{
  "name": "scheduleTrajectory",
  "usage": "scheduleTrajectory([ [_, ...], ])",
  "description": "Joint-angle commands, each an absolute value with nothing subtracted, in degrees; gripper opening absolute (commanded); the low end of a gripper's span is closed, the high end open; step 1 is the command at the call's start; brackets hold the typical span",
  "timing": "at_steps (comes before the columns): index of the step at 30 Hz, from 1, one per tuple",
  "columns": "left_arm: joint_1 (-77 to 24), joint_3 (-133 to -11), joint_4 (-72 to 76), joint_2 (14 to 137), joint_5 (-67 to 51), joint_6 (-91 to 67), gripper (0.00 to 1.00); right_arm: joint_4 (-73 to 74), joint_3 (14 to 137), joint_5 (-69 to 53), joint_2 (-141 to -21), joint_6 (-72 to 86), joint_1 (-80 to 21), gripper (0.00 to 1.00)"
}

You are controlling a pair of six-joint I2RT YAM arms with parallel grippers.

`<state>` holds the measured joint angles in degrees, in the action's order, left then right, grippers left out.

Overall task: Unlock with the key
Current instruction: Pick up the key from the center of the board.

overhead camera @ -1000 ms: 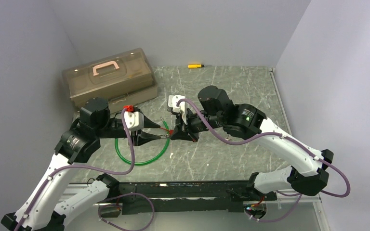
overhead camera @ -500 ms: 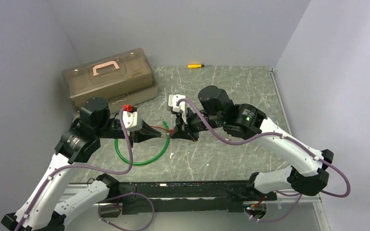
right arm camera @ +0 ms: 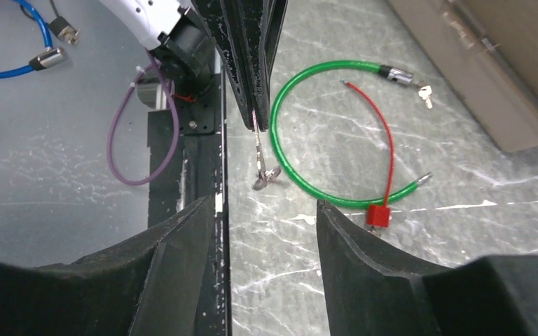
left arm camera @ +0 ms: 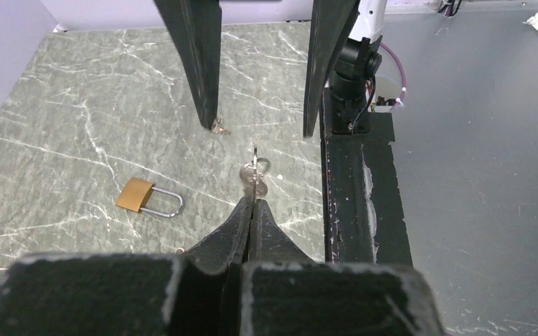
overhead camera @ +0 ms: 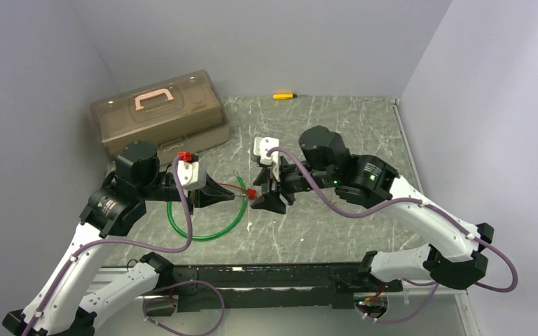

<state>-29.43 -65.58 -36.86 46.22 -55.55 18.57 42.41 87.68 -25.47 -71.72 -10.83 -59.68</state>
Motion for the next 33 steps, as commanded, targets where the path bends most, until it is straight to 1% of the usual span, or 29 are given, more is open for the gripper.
scheduleTrajectory([
  [1, -29.0, -67.0, -35.3, 45.5, -56.5, 17.4, 0.0, 38.6, 87.9, -22.1, -66.1, -12.6, -59.9, 0.59],
  [4, -29.1, -66.7, -34.3, 45.5, -57.4, 15.9, 0.0, 35.2, 86.3, -21.9, -63.8, -12.6, -59.6, 0.6],
  [7, -29.1, -66.4, -33.0, 45.5, -58.0, 14.4, 0.0, 29.1, 82.7, -24.8, -62.1, -11.3, -59.1, 0.6],
  [13, -28.9, -66.9, -33.0, 45.6, -58.5, 14.1, 0.0, 25.8, 81.3, -32.4, -65.2, -8.7, -57.1, 0.47],
  [18, -28.7, -66.4, -32.8, 45.2, -58.7, 13.7, 0.0, 22.9, 80.2, -35.9, -65.6, -7.2, -56.2, 0.37],
  [33, -28.2, -66.1, -31.9, 44.9, -58.7, 12.9, 0.0, 19.3, 78.4, -41.3, -67.7, -4.8, -55.4, 0.18],
])
